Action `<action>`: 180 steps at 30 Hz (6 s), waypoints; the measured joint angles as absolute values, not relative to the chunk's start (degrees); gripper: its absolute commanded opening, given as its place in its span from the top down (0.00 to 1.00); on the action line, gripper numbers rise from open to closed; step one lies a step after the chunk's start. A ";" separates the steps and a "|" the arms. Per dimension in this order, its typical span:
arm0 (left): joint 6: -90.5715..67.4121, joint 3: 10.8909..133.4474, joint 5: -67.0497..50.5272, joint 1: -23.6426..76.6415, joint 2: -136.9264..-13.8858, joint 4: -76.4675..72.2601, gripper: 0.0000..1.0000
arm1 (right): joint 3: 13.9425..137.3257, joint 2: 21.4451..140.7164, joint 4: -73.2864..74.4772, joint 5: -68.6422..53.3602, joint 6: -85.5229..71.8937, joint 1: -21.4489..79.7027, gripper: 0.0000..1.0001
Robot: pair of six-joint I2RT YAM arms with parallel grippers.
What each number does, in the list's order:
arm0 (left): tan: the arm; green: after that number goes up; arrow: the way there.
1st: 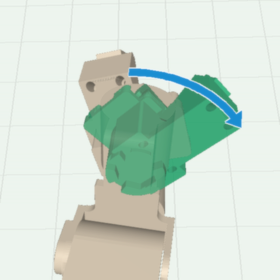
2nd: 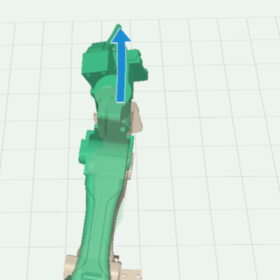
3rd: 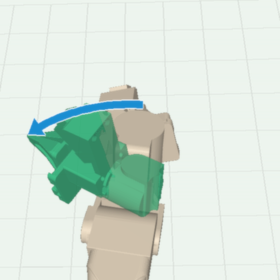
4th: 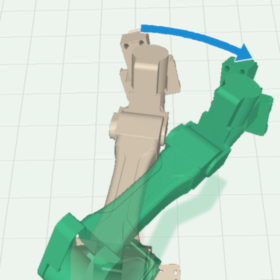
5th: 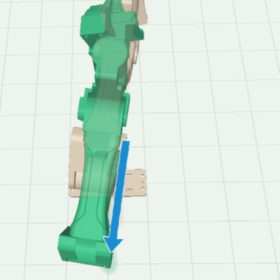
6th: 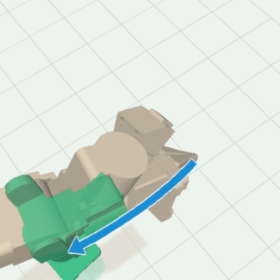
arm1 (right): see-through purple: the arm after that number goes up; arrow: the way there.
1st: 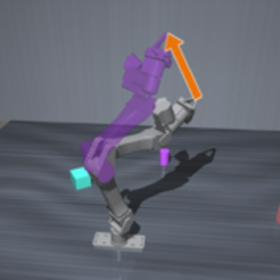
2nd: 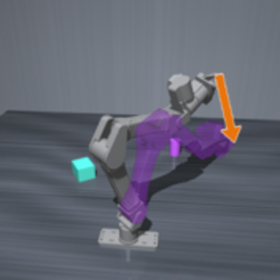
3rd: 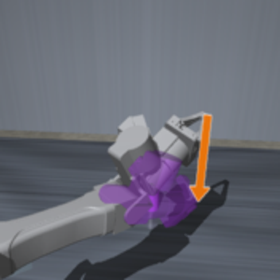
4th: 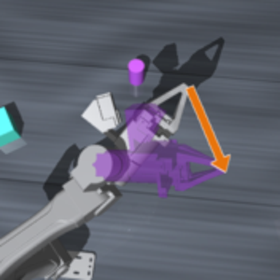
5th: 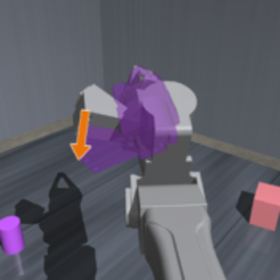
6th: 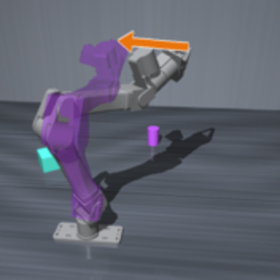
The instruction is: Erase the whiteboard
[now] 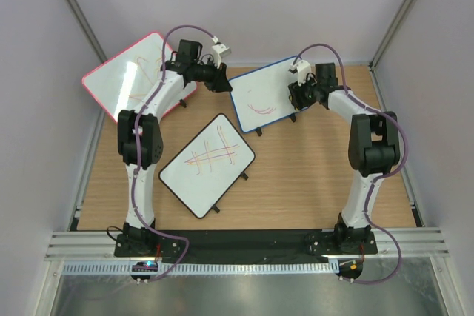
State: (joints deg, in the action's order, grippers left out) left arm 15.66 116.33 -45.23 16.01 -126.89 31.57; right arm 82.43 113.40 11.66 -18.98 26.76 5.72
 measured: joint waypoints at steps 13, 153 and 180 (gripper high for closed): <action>15.64 116.33 -45.06 16.01 -126.89 31.62 1.00 | 82.43 113.62 10.44 -16.95 22.24 6.44 0.99; 16.95 115.92 -43.13 16.49 -126.58 28.99 1.00 | 66.70 96.05 32.99 7.73 -11.46 24.91 0.21; 16.97 115.92 -43.11 16.49 -126.58 28.99 1.00 | 85.21 117.60 24.91 1.89 5.78 13.47 0.65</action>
